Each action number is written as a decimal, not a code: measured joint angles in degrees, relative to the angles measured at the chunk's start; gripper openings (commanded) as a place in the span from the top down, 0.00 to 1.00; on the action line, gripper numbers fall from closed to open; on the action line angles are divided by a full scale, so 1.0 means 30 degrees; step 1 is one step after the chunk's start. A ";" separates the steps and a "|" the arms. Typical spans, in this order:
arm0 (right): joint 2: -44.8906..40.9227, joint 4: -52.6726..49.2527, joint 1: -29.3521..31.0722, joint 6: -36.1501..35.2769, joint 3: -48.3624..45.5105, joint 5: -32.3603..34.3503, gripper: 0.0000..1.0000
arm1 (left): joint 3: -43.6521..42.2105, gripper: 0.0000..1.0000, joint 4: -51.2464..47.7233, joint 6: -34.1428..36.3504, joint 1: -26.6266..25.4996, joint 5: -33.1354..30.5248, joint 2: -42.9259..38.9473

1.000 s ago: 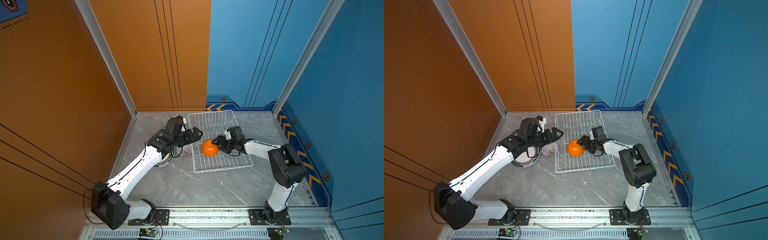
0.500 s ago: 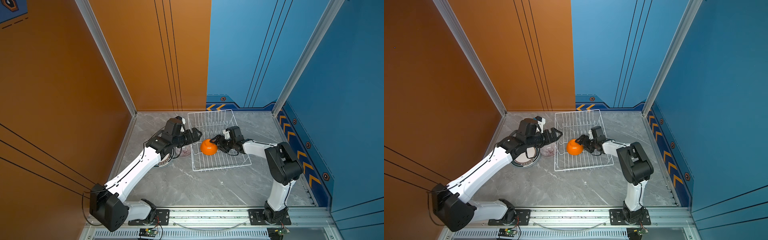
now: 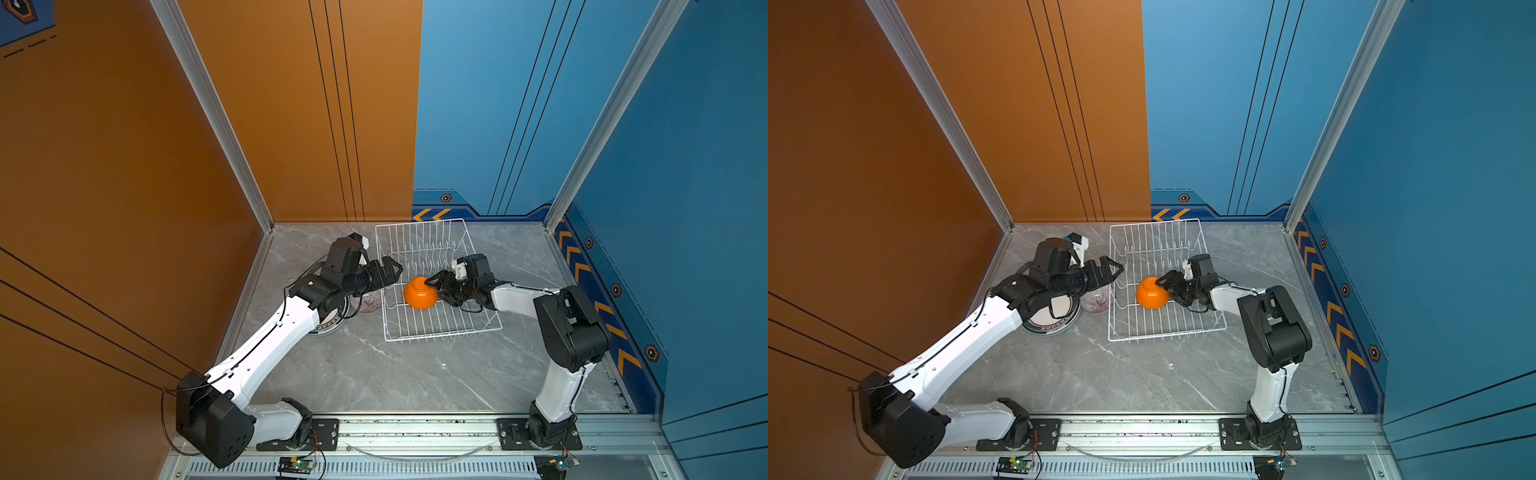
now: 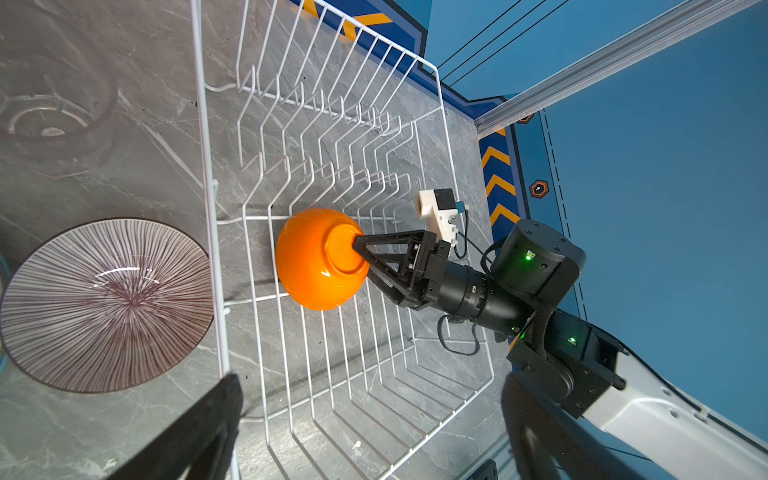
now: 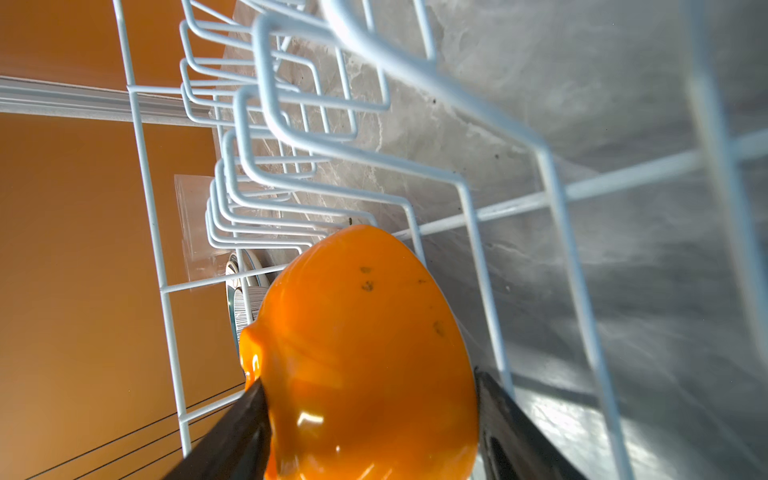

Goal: Unload the mixed dishes from the dish rack

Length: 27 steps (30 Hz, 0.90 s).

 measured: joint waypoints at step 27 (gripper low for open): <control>-0.0321 0.4918 -0.0838 0.4481 -0.2382 -0.1435 0.44 | 0.0000 0.02 -0.0007 0.0015 -0.0007 -0.0219 0.0495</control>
